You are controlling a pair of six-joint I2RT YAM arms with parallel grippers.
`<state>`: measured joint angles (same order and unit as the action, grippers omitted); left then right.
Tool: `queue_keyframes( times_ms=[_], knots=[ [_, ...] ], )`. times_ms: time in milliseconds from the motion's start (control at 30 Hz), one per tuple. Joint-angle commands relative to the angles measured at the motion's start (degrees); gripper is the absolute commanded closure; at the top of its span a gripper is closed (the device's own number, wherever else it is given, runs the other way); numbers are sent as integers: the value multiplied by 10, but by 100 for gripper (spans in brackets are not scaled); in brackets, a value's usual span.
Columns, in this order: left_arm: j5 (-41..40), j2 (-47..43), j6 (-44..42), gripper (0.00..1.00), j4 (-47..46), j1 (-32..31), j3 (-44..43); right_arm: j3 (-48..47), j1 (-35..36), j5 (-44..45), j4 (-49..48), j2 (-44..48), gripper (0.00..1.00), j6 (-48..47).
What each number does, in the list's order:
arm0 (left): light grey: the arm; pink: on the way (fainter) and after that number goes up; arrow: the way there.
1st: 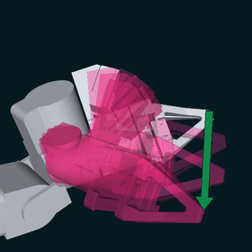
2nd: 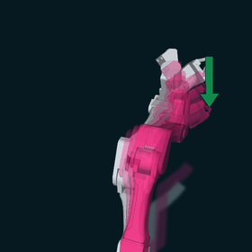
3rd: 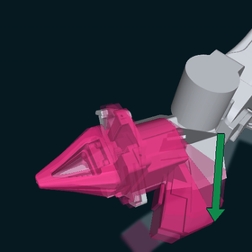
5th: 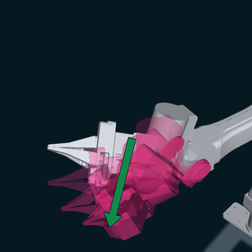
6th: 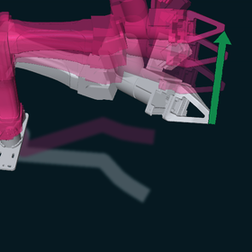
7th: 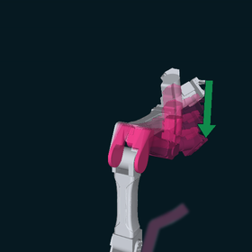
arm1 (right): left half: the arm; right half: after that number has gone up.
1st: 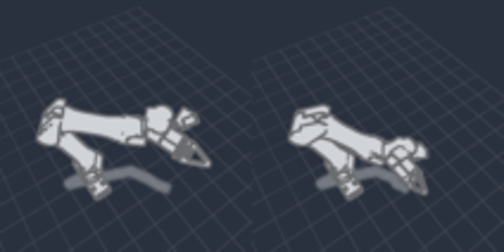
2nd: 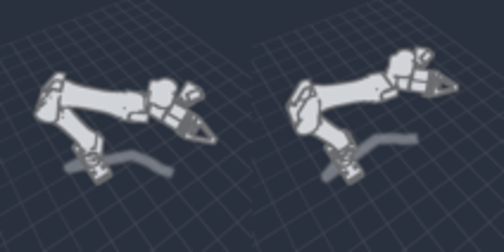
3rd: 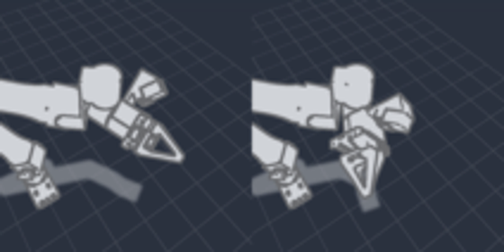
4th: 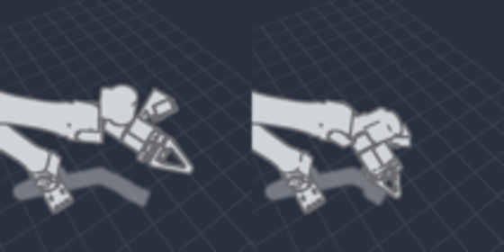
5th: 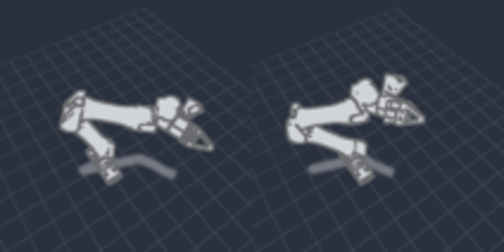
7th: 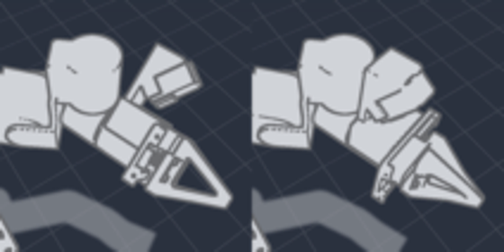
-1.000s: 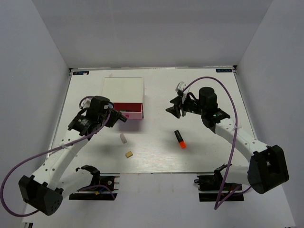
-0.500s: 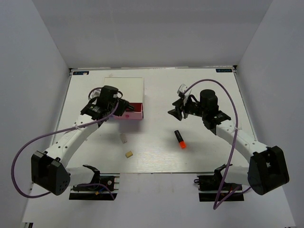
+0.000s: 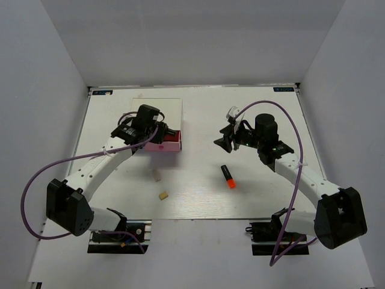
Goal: Sort the stationery into containers
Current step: Place the pen in the drawer.
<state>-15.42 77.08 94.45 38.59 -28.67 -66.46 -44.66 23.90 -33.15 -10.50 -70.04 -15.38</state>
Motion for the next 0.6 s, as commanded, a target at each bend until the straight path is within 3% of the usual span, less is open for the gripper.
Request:
queue_keyframes(
  times_ms=[0, 167, 367, 567],
  knots=[
    [-22, -5, 32, 97, 32, -10, -19, 8, -8, 0, -16, 17, 40, 3],
    [-32, 0, 37, 85, 52, -15, -25, 11, -9, -2, -18, 16, 39, 4],
    [-37, 0, 42, 53, 52, -20, -19, 12, -9, -4, -18, 16, 38, 5],
    [-37, -6, 42, 34, 35, -20, -14, 15, -10, -7, -4, 17, 35, -2]
  ],
)
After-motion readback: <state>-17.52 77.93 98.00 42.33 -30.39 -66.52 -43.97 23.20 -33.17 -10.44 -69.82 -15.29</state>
